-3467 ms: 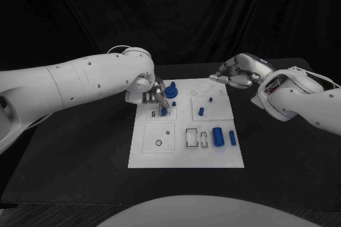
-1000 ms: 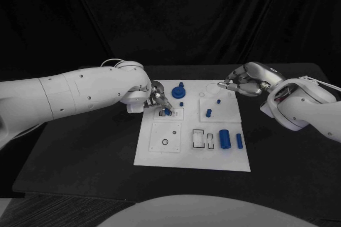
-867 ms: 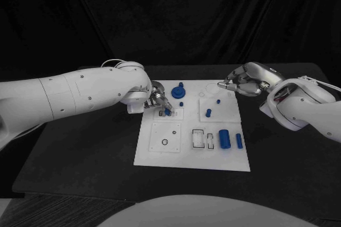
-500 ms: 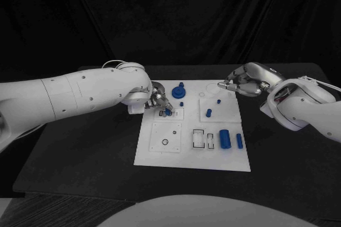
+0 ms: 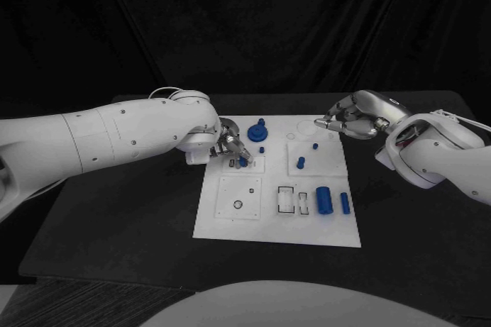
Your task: Assemble the parts on the task board
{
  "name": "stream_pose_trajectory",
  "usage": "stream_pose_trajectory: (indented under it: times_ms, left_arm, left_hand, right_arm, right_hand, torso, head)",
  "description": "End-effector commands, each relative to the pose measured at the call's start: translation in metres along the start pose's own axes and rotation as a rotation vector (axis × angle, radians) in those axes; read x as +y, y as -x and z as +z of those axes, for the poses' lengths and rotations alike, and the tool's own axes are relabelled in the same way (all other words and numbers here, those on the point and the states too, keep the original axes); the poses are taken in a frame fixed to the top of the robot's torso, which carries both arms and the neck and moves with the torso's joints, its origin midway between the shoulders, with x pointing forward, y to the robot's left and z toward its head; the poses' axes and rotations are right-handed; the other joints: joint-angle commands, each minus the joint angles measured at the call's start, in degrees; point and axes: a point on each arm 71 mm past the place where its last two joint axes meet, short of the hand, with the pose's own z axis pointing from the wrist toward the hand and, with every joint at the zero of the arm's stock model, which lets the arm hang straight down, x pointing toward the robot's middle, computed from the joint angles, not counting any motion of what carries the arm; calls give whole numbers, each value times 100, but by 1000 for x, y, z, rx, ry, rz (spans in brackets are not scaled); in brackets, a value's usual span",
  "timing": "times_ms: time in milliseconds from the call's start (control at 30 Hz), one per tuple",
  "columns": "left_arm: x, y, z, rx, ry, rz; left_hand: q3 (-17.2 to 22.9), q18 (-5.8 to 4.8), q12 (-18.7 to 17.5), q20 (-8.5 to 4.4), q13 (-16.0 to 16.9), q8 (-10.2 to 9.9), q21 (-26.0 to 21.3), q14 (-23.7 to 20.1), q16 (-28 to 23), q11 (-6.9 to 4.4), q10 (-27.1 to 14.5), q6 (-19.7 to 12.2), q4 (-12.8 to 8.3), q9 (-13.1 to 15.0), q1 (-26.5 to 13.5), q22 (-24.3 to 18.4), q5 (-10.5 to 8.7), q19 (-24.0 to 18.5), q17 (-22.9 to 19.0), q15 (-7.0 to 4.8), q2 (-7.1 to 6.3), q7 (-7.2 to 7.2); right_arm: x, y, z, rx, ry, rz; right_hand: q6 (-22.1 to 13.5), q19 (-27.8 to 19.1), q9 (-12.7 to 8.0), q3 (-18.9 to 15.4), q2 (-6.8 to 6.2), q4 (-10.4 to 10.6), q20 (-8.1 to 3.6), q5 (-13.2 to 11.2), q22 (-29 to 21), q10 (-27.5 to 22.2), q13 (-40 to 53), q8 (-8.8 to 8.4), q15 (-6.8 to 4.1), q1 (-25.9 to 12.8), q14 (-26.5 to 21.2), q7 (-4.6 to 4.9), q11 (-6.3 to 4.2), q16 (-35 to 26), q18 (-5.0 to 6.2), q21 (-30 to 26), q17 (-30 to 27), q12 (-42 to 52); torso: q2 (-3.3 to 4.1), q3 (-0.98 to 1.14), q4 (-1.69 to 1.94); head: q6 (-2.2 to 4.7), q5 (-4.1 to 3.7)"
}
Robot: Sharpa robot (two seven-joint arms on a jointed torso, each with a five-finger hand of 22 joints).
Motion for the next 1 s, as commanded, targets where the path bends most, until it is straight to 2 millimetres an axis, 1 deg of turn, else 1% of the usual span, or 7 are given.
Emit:
stream_pose_trajectory:
  times_ms: [33,167,600,733,800,867,1000]
  left_arm:
    - [-3,-3,1,14,-24,1]
    - [-4,-2,2,14,-28,2]
    - [-3,-2,4,19,-22,2]
    - [-2,-3,5,26,-14,5]
    - [-1,-3,5,30,-9,7]
    - [0,-4,5,35,-4,9]
    - [1,-5,6,47,7,15]
  left_hand:
    - [382,-149,80,-20,1515,-101,-82,655,76,-68,647,29,-20,-12,-91,840,81,79,1523,-68,-6,-18]
    - [401,-149,80,-19,1515,-105,-84,655,76,-65,647,25,-16,-3,-97,839,61,78,1523,-67,-14,-16]
    - [446,-145,80,-15,1515,-120,-99,655,76,-60,647,10,-3,21,-119,828,-9,68,1523,-62,-40,-8]
    - [480,-144,80,-11,1515,-137,-108,655,76,-53,647,-7,7,40,-134,823,-95,64,1523,-57,-65,-1]
    - [503,-142,80,-7,1515,-144,-115,655,76,-50,647,-6,23,60,-152,820,-189,61,1523,-54,-84,3]
    - [512,-141,80,-6,1515,-147,-120,655,76,-49,647,-5,28,69,-159,817,-232,58,1523,-53,-93,3]
    - [520,-140,80,-4,1515,-155,-125,655,76,-47,647,-2,40,86,-177,816,-317,58,1523,-51,-122,6]
  right_arm:
    - [-1,-2,0,9,-19,0]
    - [-1,-2,0,11,-20,1]
    - [-2,-3,0,16,-25,6]
    - [-3,-3,0,19,-31,17]
    - [-3,-3,0,20,-33,20]
    - [-3,-3,0,20,-34,21]
    - [-3,-3,-1,22,-35,23]
  right_hand:
    - [-98,-30,-41,-164,110,34,-3,88,949,634,1550,-98,51,24,482,-12,19,-77,-98,-58,1125,95]
    - [-98,-34,-39,-168,117,36,-3,88,946,634,1550,-98,52,26,479,-11,19,-86,-96,-70,1114,95]
    - [-98,-34,-39,-168,117,36,-3,88,946,634,1550,-98,52,26,479,-11,19,-86,-96,-70,1114,95]
    - [-98,-39,-39,-171,125,38,-2,87,942,634,1550,-99,52,28,477,-11,20,-89,-94,-83,1110,95]
    - [-98,-39,-39,-171,125,38,-2,87,942,634,1550,-99,52,28,477,-11,20,-89,-94,-83,1110,95]
    - [-98,-39,-39,-171,125,38,-2,87,942,634,1550,-99,52,28,477,-11,20,-89,-94,-83,1110,95]
    - [-98,-39,-39,-171,125,38,-2,87,942,634,1550,-99,52,28,477,-11,20,-89,-94,-83,1110,95]
  torso:
    - [-2,1,-2]
    - [0,-2,-4]
    - [-2,0,2]
    - [-4,-1,-2]
    - [-4,-2,-5]
    - [-2,-3,-5]
    - [0,-2,3]
  head:
    - [-1,10]
    - [-1,13]
    - [-1,5]
    - [-1,12]
    - [-1,16]
    - [-1,19]
    - [-1,17]
